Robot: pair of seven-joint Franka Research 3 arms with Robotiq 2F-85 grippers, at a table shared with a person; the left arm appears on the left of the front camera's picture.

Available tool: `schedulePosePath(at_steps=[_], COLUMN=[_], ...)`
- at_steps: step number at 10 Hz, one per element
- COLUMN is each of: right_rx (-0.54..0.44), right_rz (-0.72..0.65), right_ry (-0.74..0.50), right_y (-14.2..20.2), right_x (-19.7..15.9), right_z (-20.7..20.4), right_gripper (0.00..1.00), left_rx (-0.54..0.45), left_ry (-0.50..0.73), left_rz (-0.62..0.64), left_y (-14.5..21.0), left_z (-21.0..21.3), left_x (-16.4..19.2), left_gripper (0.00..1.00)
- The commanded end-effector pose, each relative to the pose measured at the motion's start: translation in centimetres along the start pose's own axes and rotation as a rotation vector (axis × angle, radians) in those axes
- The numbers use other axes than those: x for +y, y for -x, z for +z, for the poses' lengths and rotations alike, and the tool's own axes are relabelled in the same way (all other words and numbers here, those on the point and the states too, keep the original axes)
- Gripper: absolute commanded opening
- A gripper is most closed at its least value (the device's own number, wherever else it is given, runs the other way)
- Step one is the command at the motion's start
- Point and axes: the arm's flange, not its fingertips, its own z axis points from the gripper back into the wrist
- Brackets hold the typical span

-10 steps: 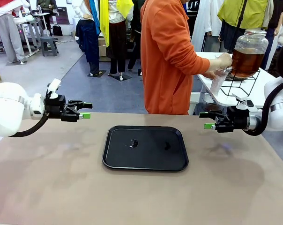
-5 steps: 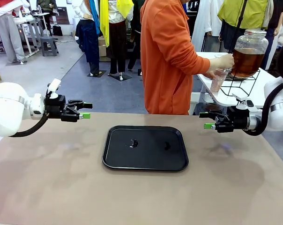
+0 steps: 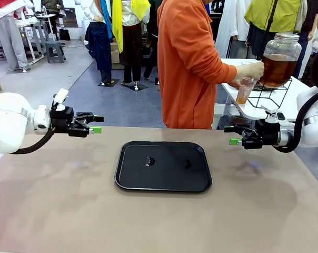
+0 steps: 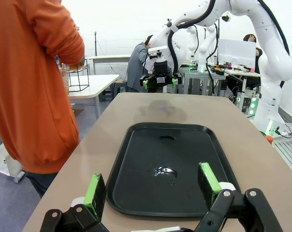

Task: Pour the drink into the iced cup.
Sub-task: Open the gripper to release the iced cup you were holding.

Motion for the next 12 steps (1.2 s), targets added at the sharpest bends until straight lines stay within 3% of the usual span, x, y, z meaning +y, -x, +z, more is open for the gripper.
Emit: schedulePosePath(at_steps=[1,12], right_rx=[-0.003,-0.003], right_rz=[0.002,0.002], right_ry=[-0.001,-0.001], right_y=[-0.32,-0.32], right_x=[0.00,0.00], right_z=[-0.13,-0.13], right_gripper=[1.00,1.00], left_rx=[0.007,0.007], left_ry=[-0.006,-0.006], left_rz=[0.003,0.003], left_y=[-0.43,-0.43], left_z=[-0.11,-0.11], left_x=[-0.08,-0.08], left_gripper=[1.00,1.00])
